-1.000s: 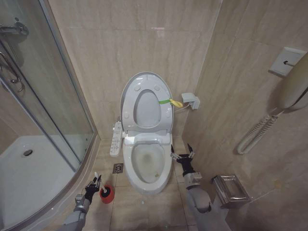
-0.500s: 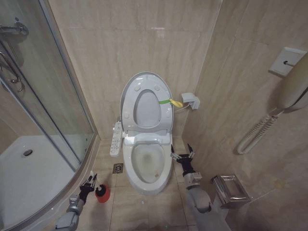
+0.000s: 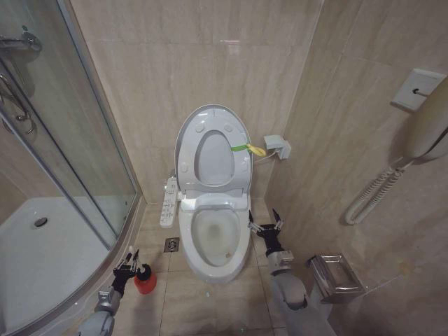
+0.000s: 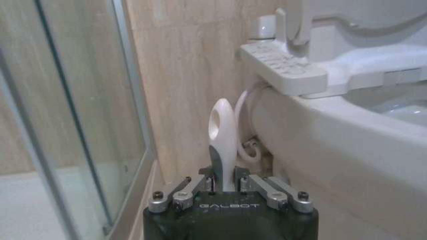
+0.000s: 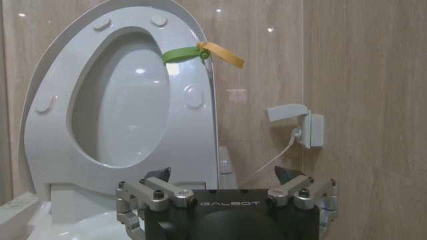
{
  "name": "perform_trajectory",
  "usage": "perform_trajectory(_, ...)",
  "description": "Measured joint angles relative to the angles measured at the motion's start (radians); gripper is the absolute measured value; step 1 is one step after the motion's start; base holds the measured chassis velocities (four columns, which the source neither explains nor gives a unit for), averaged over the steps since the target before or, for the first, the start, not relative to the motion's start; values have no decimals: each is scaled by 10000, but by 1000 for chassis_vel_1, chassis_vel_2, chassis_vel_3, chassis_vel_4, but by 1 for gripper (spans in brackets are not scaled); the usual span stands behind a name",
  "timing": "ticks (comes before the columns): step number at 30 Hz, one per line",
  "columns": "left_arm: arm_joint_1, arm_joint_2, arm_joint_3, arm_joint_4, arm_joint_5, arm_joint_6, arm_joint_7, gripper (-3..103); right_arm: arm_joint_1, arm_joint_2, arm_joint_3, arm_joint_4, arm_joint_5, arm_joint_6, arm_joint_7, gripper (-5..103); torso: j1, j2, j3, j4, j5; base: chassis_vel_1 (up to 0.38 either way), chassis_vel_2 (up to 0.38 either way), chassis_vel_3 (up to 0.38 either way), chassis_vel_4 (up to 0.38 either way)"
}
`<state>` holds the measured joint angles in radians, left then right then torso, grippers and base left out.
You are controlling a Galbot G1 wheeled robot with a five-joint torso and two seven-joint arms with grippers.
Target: Open the toilet lid, clean the toilet bowl with a toilet brush, close the toilet lid, and flush.
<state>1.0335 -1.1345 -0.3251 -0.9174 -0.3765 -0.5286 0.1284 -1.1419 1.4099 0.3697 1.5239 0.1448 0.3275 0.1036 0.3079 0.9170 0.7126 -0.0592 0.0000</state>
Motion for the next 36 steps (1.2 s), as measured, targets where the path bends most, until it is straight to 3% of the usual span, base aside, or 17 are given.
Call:
perform_trajectory(4, 307, 40, 12, -651, 0, 168, -179, 19, 0, 0, 0, -1, 0, 0, 0, 100, 0, 0, 0, 0, -3, 0, 0, 0, 0)
perform_trajectory(8, 1281, 821, 0, -2675, 2, 798, -605, 19, 0, 0, 0, 0, 0, 0, 0, 100, 0, 0, 0, 1, 1, 0, 0, 0, 0)
perform_trajectory(17, 2485, 1754, -456, -5212, -226, 1514, -1197, 19, 0, 0, 0, 0, 0, 0, -1, 100, 0, 0, 0, 2, 1, 0, 0, 0, 0)
perform_trajectory(27, 3768, 1765, -759, -8546, -531, 1779, -1393, 19, 0, 0, 0, 0, 0, 0, 0, 100, 0, 0, 0, 0, -2, 0, 0, 0, 0)
perform_trajectory(36, 4876, 2039, -1121, -10468, -604, 2260, -1530, 19, 0, 0, 0, 0, 1, 0, 0, 100, 0, 0, 0, 0, 0, 0, 0, 0, 0)
